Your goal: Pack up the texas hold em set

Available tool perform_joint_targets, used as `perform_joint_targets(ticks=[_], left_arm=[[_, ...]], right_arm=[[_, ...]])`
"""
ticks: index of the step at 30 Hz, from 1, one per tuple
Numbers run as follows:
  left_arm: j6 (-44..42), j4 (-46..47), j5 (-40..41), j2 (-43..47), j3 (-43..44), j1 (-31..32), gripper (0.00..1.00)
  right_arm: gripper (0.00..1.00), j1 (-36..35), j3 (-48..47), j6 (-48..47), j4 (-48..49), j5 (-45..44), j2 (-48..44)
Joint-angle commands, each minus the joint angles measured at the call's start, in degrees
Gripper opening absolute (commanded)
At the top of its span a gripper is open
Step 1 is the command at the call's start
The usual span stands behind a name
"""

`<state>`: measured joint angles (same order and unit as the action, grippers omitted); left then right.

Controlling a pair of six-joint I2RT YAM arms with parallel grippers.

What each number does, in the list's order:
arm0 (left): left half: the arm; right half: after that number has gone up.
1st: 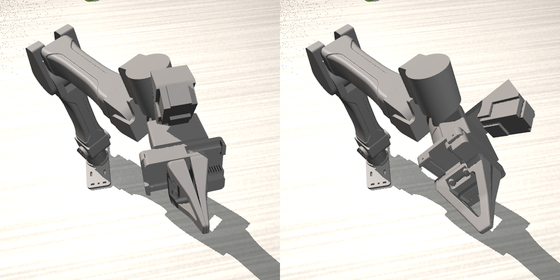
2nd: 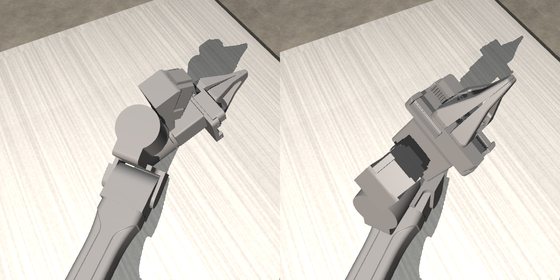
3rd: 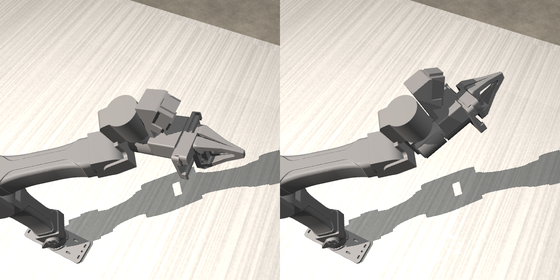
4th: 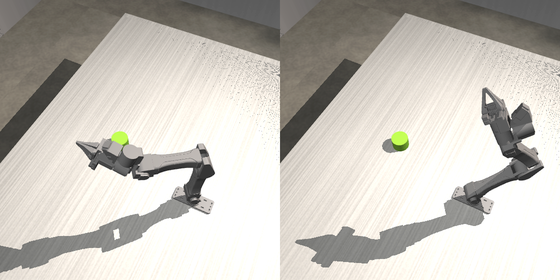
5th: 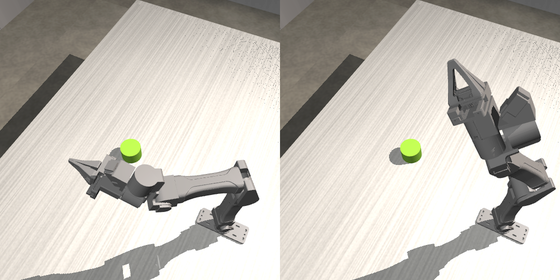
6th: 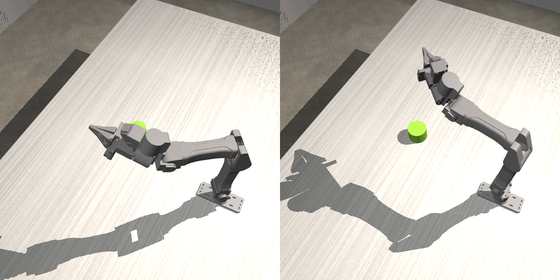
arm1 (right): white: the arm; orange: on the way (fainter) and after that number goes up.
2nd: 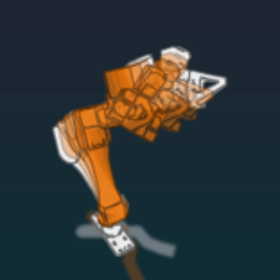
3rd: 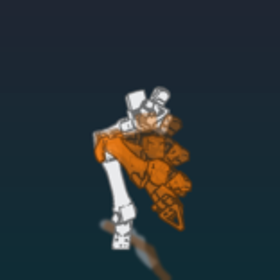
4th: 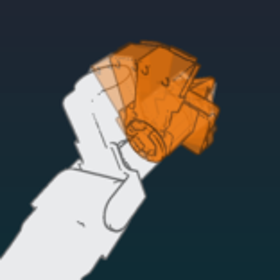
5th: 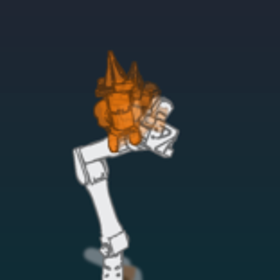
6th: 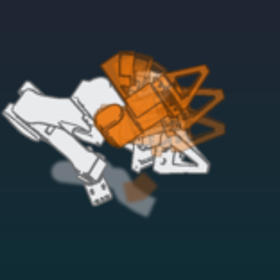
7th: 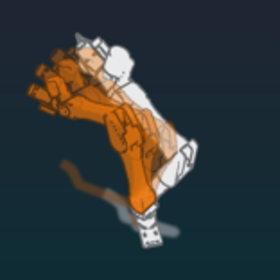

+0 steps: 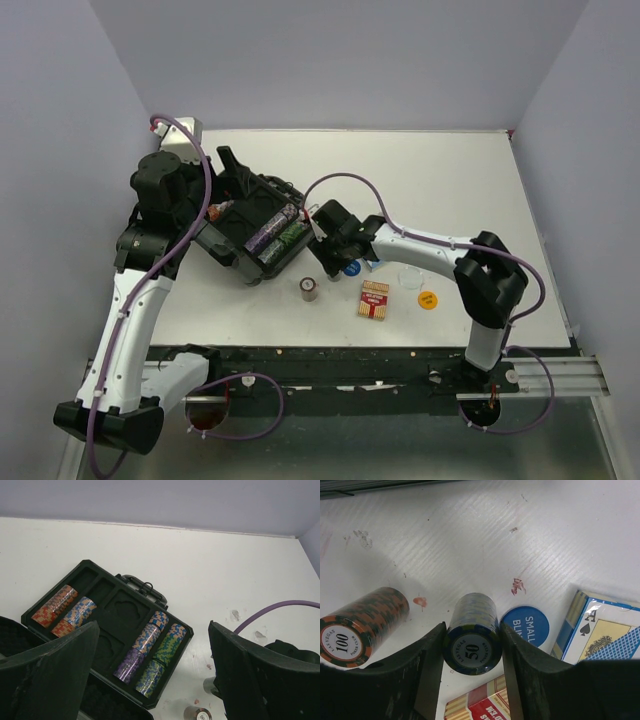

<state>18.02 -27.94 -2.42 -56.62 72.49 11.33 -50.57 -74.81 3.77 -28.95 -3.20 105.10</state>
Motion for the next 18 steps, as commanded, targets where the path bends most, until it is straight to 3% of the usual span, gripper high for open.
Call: perform_joint_targets(ticks=[1, 3, 5, 6, 10, 15, 18], left_arm=[[0.3, 0.9, 0.1, -0.6, 0.5, 0.2, 0.99], [-0.3, 0.7, 0.0, -0.9, 0.5, 0.2, 0.99], [-1.3, -0.4, 0.0, -1.7, 0.9, 0.2, 0.99], [-2.7, -1.1, -0.8, -2.2, 1.4, 0.2, 0.99], [-7.6, -1.9, -7.8, -3.7, 3.2, 0.5, 0.98], [-13.4, -2.4, -24.3, -6.0, 5.6, 1.6, 0.96], [-14.0, -3.6, -31.8, -8.4, 7.4, 3.1, 0.96]], right_arm=[[0.48, -0.4, 1.2, 0.9, -0.5, -1.4, 1.5], [0.32, -0.3, 1.0, 1.2, -1.0, -1.8, 1.9], [0.05, -0.3, 1.2, 3.2, -1.2, -5.7, 1.3], [0.01, -0.3, 1.5, 3.6, -0.8, -7.9, 0.6], [0.01, 4.1, 1.9, 6.5, 1.1, -7.6, -4.0], [0.0, 17.1, -2.9, 10.9, 1.8, 10.8, -8.7], [0.01, 22.0, -10.7, 14.0, -2.1, 21.9, -6.8]])
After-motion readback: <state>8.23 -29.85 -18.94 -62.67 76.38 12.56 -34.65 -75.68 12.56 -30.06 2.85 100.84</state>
